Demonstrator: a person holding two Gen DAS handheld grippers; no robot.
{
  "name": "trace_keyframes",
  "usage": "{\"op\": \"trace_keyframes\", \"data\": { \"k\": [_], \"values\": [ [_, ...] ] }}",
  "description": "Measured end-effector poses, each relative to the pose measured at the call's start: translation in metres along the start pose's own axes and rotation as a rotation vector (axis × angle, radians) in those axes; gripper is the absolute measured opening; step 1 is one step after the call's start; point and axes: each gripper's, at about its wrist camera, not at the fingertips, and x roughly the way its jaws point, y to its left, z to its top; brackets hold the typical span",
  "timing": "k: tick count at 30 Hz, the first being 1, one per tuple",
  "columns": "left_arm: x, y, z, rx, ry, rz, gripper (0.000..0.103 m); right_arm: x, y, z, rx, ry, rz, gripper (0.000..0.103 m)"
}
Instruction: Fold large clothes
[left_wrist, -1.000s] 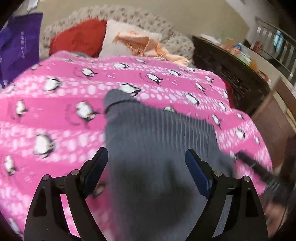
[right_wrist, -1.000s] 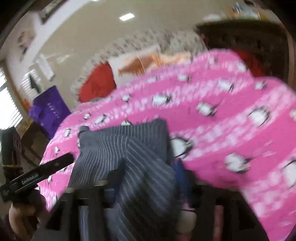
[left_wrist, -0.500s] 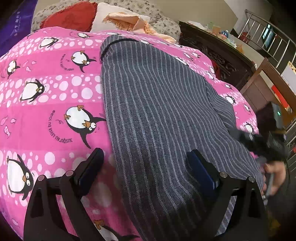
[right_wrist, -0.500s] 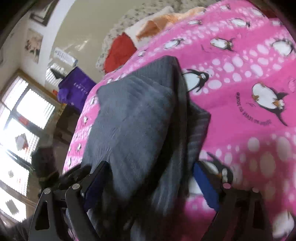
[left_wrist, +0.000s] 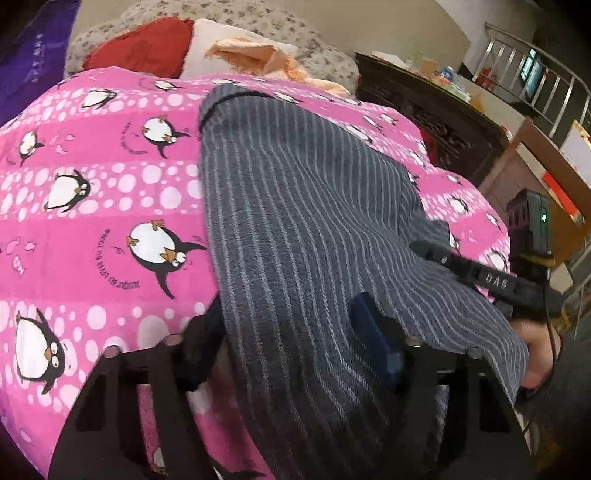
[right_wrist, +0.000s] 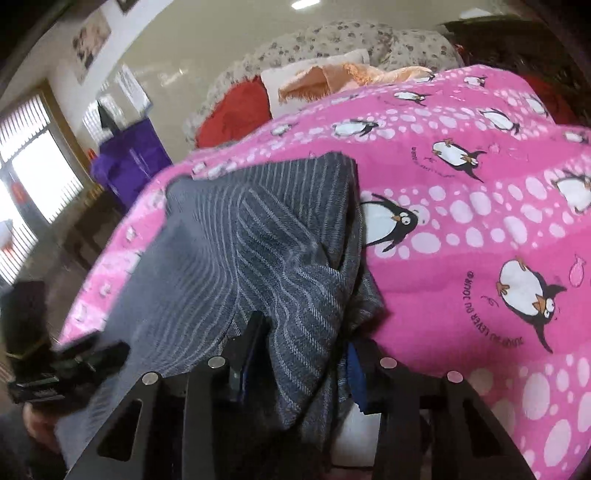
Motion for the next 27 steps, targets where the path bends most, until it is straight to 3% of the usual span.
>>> {"op": "trace_keyframes", "data": {
  "k": [2, 5, 12, 18, 20, 22, 27],
  "values": [
    [-0.003, 0.006, 0.001, -0.042, -0.023, -0.023, 0.034, 0.003, -0.008, 0.001, 0.064, 0.005, 0.044, 0.039],
    [-0.014, 0.010, 0.003, -0.065, -0.054, -0.061, 0.025, 0.002, -0.014, -0.003, 0.157, 0.005, 0.107, 0.034],
    [-0.043, 0.023, 0.011, -0.063, -0.081, -0.073, 0.023, 0.004, 0.004, -0.011, 0.299, 0.008, 0.221, 0.034],
    [-0.076, 0.072, 0.011, -0.109, -0.106, -0.002, 0.023, 0.037, 0.060, -0.005, 0.267, 0.032, 0.321, 0.034],
    [-0.084, 0.093, 0.008, -0.145, -0.104, 0.012, 0.023, 0.046, 0.079, -0.004, 0.228, 0.036, 0.307, 0.034],
    [-0.081, 0.110, 0.003, -0.175, -0.063, 0.004, 0.023, 0.051, 0.093, -0.004, 0.184, 0.016, 0.233, 0.035],
    [-0.073, 0.107, 0.000, -0.151, -0.024, 0.021, 0.032, 0.033, 0.093, -0.001, 0.153, 0.024, 0.164, 0.040]
  ]
}}
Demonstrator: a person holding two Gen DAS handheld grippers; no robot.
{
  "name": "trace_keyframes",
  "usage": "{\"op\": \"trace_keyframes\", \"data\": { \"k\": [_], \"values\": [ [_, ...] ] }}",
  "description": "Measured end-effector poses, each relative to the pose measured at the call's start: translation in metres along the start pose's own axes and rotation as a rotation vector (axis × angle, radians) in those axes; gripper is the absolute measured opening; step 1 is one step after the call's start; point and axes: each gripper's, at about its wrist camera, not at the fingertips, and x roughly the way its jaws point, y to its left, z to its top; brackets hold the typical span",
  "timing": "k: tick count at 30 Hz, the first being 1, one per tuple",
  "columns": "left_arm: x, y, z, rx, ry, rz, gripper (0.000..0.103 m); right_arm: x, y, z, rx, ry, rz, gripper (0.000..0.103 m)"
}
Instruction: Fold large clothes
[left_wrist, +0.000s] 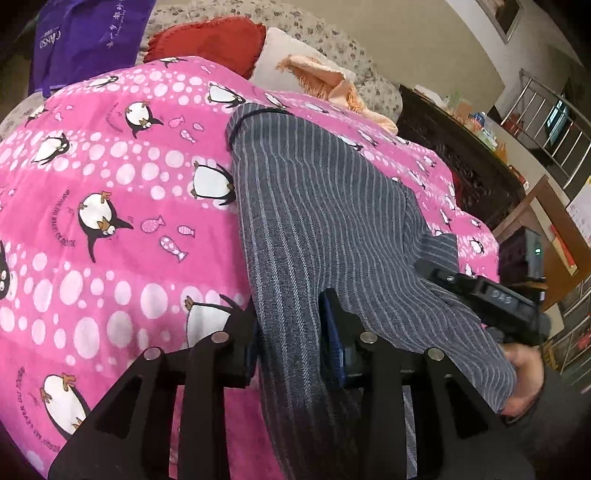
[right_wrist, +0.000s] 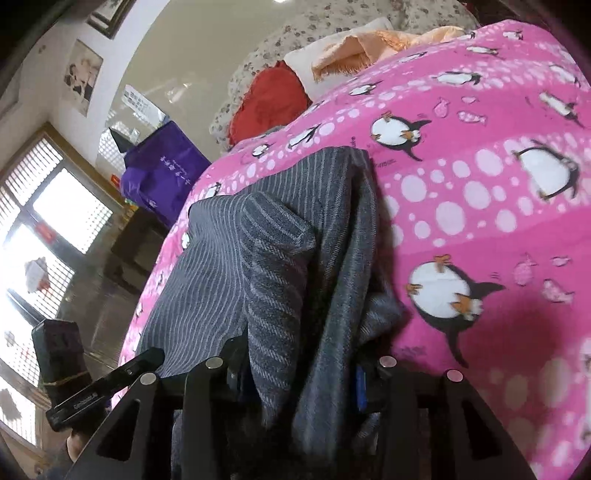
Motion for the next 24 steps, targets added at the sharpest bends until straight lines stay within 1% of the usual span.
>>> {"op": "trace_keyframes", "data": {
  "k": [2, 4, 5, 6, 7, 8, 9, 10, 11, 12, 15, 17, 19, 22, 24],
  "values": [
    [-0.005, -0.003, 0.001, -0.006, 0.003, 0.015, 0.033, -0.020, 0.001, 0.004, -0.008, -0.002, -0.017, 0.041],
    [-0.017, -0.003, 0.003, -0.010, -0.005, 0.040, 0.034, -0.051, 0.007, 0.002, -0.046, -0.011, -0.061, 0.041],
    [-0.027, -0.004, 0.002, -0.011, -0.026, 0.045, 0.039, -0.058, 0.011, 0.004, -0.062, -0.013, -0.077, 0.041],
    [-0.040, -0.006, 0.000, -0.003, -0.056, 0.044, 0.057, -0.071, 0.016, 0.002, -0.089, -0.015, -0.103, 0.041],
    [-0.053, -0.010, -0.002, 0.010, -0.085, 0.054, 0.083, -0.087, 0.027, -0.002, -0.126, -0.020, -0.144, 0.041],
    [-0.062, -0.012, -0.004, 0.017, -0.101, 0.065, 0.097, -0.098, 0.033, -0.006, -0.156, -0.026, -0.169, 0.043],
    [-0.072, -0.016, -0.006, 0.021, -0.114, 0.084, 0.100, -0.109, 0.042, -0.012, -0.194, -0.034, -0.208, 0.047],
    [-0.078, -0.019, -0.008, 0.019, -0.114, 0.101, 0.101, -0.119, 0.049, -0.019, -0.228, -0.044, -0.253, 0.057],
    [-0.082, -0.023, -0.010, 0.015, -0.104, 0.124, 0.101, -0.125, 0.053, -0.025, -0.248, -0.053, -0.287, 0.070],
    [-0.086, -0.028, -0.014, 0.012, -0.082, 0.160, 0.101, -0.131, 0.060, -0.034, -0.281, -0.053, -0.333, 0.073],
    [-0.088, -0.044, -0.024, 0.021, -0.049, 0.244, 0.101, -0.141, 0.063, -0.056, -0.311, -0.029, -0.371, 0.073],
    [-0.090, -0.058, -0.034, 0.049, -0.041, 0.286, 0.101, -0.145, 0.063, -0.066, -0.306, -0.031, -0.369, 0.073],
    [-0.095, -0.073, -0.042, 0.085, -0.056, 0.326, 0.101, -0.148, 0.065, -0.073, -0.313, -0.032, -0.373, 0.073],
    [-0.109, -0.091, -0.047, 0.119, -0.110, 0.442, 0.101, -0.153, 0.074, -0.081, -0.323, -0.045, -0.376, 0.073],
    [-0.118, -0.096, -0.046, 0.103, -0.135, 0.462, 0.101, -0.158, 0.080, -0.084, -0.332, -0.059, -0.377, 0.073]
  ]
}}
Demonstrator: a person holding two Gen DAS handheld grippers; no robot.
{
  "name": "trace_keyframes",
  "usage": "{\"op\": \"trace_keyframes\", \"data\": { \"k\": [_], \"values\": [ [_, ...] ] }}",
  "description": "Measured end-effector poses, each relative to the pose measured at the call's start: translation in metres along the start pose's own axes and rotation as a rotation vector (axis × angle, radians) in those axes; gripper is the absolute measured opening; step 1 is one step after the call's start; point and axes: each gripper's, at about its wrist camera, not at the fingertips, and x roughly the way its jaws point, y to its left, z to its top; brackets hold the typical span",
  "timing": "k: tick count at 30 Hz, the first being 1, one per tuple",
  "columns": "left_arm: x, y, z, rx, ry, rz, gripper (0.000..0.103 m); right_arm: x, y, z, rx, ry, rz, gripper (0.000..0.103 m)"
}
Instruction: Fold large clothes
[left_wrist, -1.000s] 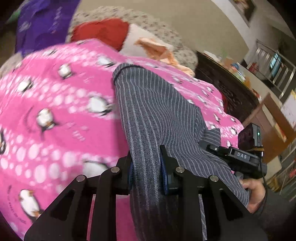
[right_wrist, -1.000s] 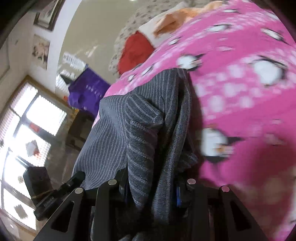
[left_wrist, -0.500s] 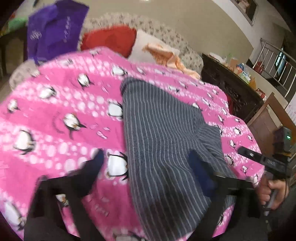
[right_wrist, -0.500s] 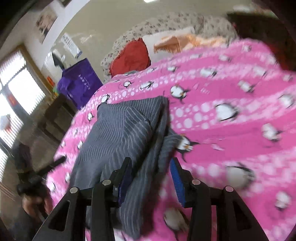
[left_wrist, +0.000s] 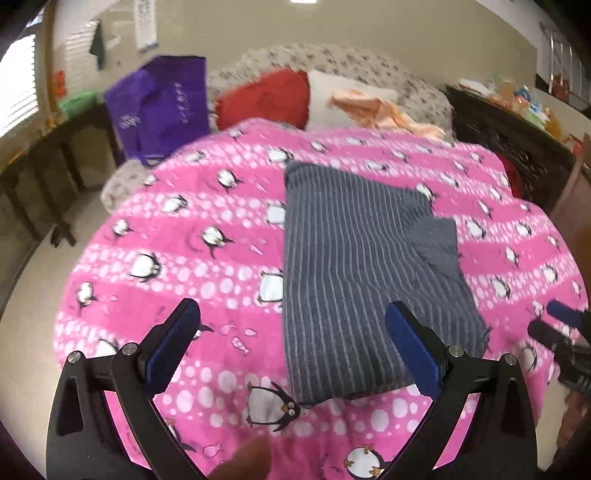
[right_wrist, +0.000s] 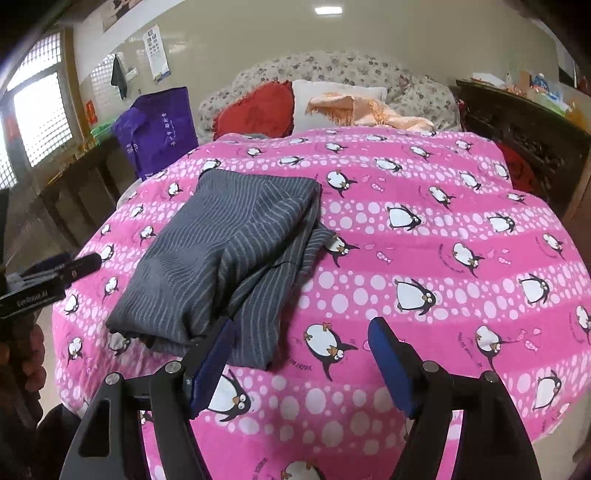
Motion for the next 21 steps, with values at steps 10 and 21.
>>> {"op": "trace_keyframes", "data": {
  "k": [10, 21],
  "values": [
    [-0.040, -0.011, -0.006, -0.025, -0.015, -0.026, 0.101, -0.041, 0.012, 0.000, 0.004, -0.093, 0.006, 0.073],
    [-0.078, -0.019, -0.010, -0.016, -0.075, -0.048, 0.101, -0.078, 0.024, -0.003, -0.001, -0.158, 0.001, 0.073]
  ]
}}
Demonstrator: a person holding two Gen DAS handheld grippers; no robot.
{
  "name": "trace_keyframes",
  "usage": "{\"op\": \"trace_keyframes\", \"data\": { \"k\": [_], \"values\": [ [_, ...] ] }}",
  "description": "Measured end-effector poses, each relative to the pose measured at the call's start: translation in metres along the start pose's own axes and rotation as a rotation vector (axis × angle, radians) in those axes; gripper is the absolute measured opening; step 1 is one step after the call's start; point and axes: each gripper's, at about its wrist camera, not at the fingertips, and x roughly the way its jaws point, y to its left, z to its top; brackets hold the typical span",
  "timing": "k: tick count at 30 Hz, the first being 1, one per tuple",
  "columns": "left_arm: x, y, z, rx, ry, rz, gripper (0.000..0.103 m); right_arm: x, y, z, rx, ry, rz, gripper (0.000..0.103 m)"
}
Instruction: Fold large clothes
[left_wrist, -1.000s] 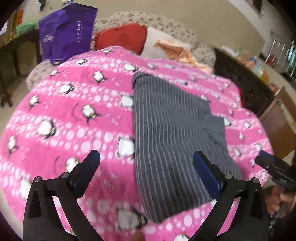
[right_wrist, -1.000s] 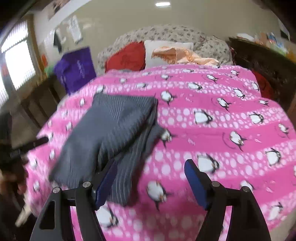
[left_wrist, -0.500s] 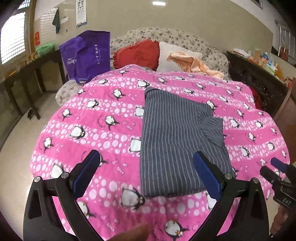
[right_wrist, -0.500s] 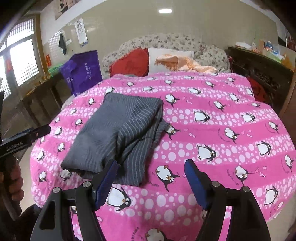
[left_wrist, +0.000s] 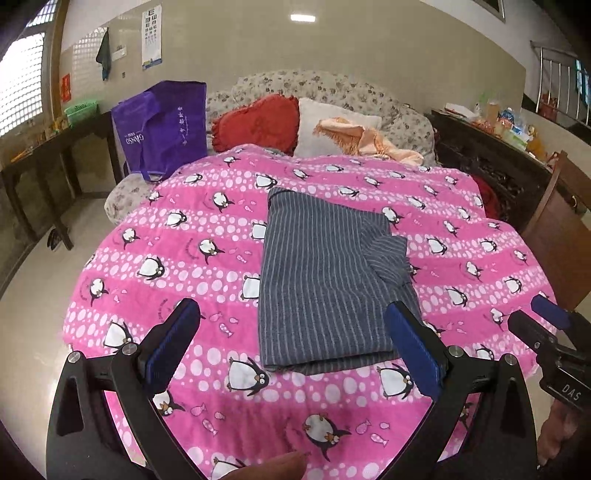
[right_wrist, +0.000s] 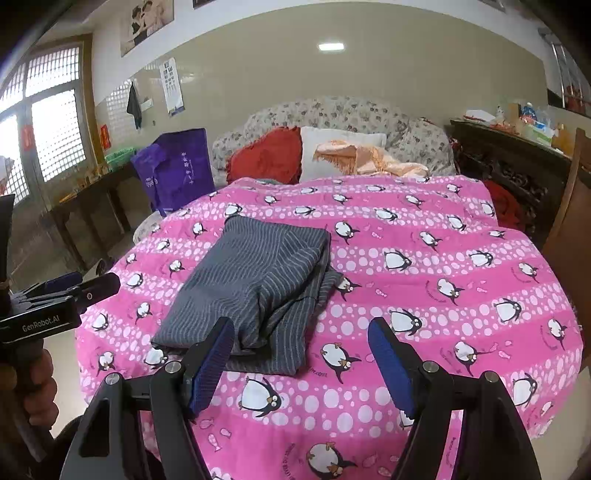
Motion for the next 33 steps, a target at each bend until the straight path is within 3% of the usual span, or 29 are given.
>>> {"op": "trace_keyframes", "data": {
  "k": [8, 16, 33],
  "values": [
    [-0.025, -0.009, -0.007, 0.013, -0.037, -0.002, 0.101, -0.025, 0.011, 0.000, 0.011, -0.034, -0.006, 0.073],
    [-0.015, -0.012, -0.019, 0.000, 0.002, 0.008, 0.101, -0.021, 0.007, -0.007, 0.073, -0.021, -0.067, 0.073],
    [-0.010, -0.017, -0.030, 0.009, 0.027, -0.001, 0.101, -0.019, 0.004, -0.015, 0.103, -0.021, -0.074, 0.073]
  ]
}}
